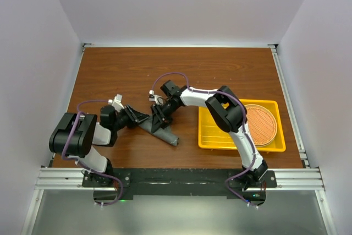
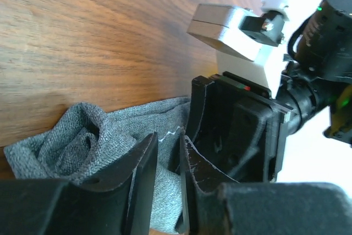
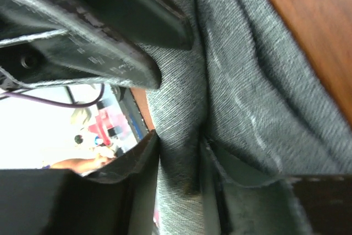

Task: Fold the napkin, place the utensils inside, and roll it up
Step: Roll the napkin with the utensil

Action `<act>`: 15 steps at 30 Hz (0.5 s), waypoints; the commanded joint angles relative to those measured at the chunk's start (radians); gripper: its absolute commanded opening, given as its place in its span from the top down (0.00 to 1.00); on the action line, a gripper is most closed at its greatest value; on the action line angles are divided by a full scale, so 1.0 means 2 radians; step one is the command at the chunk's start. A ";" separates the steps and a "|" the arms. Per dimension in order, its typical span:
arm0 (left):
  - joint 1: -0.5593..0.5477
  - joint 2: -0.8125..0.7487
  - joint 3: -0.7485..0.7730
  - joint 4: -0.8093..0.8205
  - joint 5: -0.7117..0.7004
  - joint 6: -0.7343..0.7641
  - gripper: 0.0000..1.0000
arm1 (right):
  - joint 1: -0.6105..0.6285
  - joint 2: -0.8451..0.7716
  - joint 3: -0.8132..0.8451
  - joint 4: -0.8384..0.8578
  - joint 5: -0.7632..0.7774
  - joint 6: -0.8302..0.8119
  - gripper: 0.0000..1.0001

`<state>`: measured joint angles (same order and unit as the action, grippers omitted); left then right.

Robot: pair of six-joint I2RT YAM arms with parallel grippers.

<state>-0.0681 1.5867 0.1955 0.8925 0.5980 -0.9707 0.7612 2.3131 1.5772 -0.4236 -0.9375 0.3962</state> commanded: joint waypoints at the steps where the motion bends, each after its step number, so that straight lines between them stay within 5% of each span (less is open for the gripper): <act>1: -0.006 0.032 -0.031 -0.049 -0.062 0.024 0.71 | -0.004 -0.027 0.001 -0.090 0.144 -0.052 0.54; 8: -0.006 0.000 -0.034 -0.092 -0.077 0.011 0.72 | -0.001 -0.109 -0.023 -0.145 0.222 -0.108 0.44; 15: -0.006 -0.006 -0.024 -0.118 -0.077 0.015 0.72 | 0.011 -0.143 -0.124 -0.101 0.298 -0.111 0.49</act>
<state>-0.0818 1.5524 0.1757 0.8761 0.5472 -1.0054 0.7662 2.0548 1.4227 -0.6010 -0.5209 0.2298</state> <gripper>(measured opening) 0.280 0.534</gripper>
